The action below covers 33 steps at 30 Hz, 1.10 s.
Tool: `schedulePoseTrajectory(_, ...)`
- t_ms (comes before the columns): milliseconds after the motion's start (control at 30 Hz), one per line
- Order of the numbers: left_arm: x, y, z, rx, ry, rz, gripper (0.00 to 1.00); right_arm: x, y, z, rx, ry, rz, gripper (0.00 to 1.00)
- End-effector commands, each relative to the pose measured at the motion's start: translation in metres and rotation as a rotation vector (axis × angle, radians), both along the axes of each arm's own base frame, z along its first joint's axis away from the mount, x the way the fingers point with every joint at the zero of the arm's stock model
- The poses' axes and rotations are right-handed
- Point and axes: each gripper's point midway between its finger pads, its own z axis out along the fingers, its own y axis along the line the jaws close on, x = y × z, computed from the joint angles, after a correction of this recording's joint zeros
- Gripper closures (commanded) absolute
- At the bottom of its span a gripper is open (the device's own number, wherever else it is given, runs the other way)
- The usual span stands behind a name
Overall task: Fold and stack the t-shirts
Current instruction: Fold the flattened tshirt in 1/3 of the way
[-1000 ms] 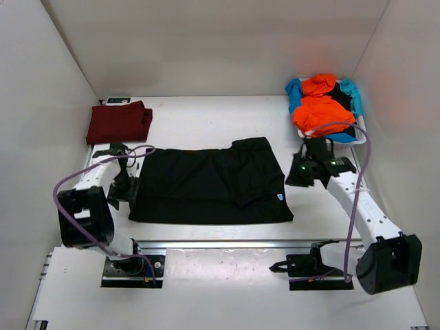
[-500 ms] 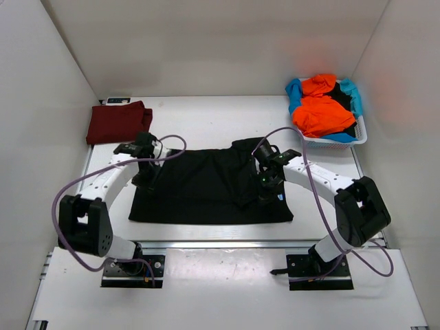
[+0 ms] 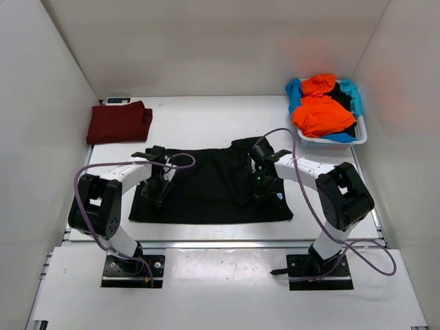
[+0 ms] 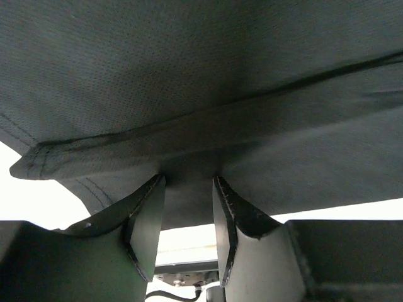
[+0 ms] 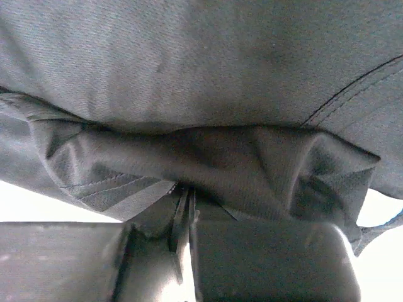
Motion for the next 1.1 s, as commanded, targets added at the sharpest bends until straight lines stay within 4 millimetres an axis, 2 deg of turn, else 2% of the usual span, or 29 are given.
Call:
schedulePoseTrajectory(0, -0.001, 0.010, -0.009, 0.061, -0.008, -0.003, 0.53, 0.035, 0.014, 0.016, 0.027, -0.123, 0.015, 1.00)
schedulePoseTrajectory(100, -0.007, 0.015, -0.019, 0.092, 0.015, -0.015, 0.53, 0.052, 0.017, 0.021, 0.036, -0.166, 0.011, 1.00)
schedulePoseTrajectory(167, -0.008, 0.014, -0.023, 0.089, 0.024, -0.023, 0.54, 0.056, 0.014, 0.013, 0.023, -0.152, 0.012, 1.00)
schedulePoseTrajectory(300, -0.007, 0.013, -0.022, 0.090, 0.029, -0.037, 0.53, 0.077, 0.014, 0.018, 0.014, -0.186, 0.012, 1.00)
schedulePoseTrajectory(433, -0.006, 0.014, -0.022, 0.104, 0.025, -0.064, 0.53, 0.095, 0.024, 0.030, 0.034, -0.230, 0.012, 0.99)
schedulePoseTrajectory(600, -0.003, 0.014, -0.022, 0.101, 0.017, -0.046, 0.53, 0.112, 0.041, 0.020, 0.047, -0.216, 0.015, 1.00)
schedulePoseTrajectory(700, -0.002, 0.014, -0.019, 0.086, 0.014, -0.032, 0.53, 0.130, 0.049, 0.031, 0.070, -0.226, 0.024, 1.00)
schedulePoseTrajectory(767, 0.001, 0.014, -0.016, 0.066, 0.009, -0.015, 0.53, 0.148, 0.052, 0.058, 0.093, -0.289, 0.025, 1.00)
schedulePoseTrajectory(800, 0.003, 0.015, -0.014, 0.070, 0.003, -0.013, 0.53, 0.148, 0.048, 0.067, 0.096, -0.298, 0.011, 1.00)
schedulePoseTrajectory(833, 0.003, 0.016, -0.013, 0.067, -0.002, -0.007, 0.53, 0.152, 0.042, 0.087, 0.109, -0.346, 0.000, 1.00)
schedulePoseTrajectory(867, 0.003, 0.017, -0.014, 0.072, 0.003, -0.009, 0.53, 0.146, 0.035, 0.086, 0.100, -0.339, -0.002, 1.00)
schedulePoseTrajectory(900, 0.004, 0.017, -0.013, 0.072, -0.004, -0.016, 0.53, 0.141, 0.030, 0.100, 0.103, -0.370, -0.007, 1.00)
schedulePoseTrajectory(933, 0.004, 0.016, -0.013, 0.073, -0.005, -0.019, 0.53, 0.127, 0.022, 0.103, 0.088, -0.382, 0.012, 1.00)
schedulePoseTrajectory(967, 0.005, 0.018, -0.013, 0.077, -0.014, -0.012, 0.53, 0.110, 0.016, 0.091, 0.063, -0.351, 0.023, 1.00)
schedulePoseTrajectory(1000, 0.005, 0.016, -0.014, 0.076, -0.011, -0.022, 0.53, 0.092, 0.005, 0.087, 0.037, -0.338, 0.032, 1.00)
schedulePoseTrajectory(1033, 0.003, 0.017, -0.015, 0.082, -0.006, -0.019, 0.53, 0.081, 0.003, 0.089, 0.028, -0.347, 0.046, 1.00)
schedulePoseTrajectory(1067, 0.005, 0.017, -0.015, 0.082, -0.009, -0.019, 0.53, 0.062, -0.005, 0.074, 0.005, -0.295, 0.051, 1.00)
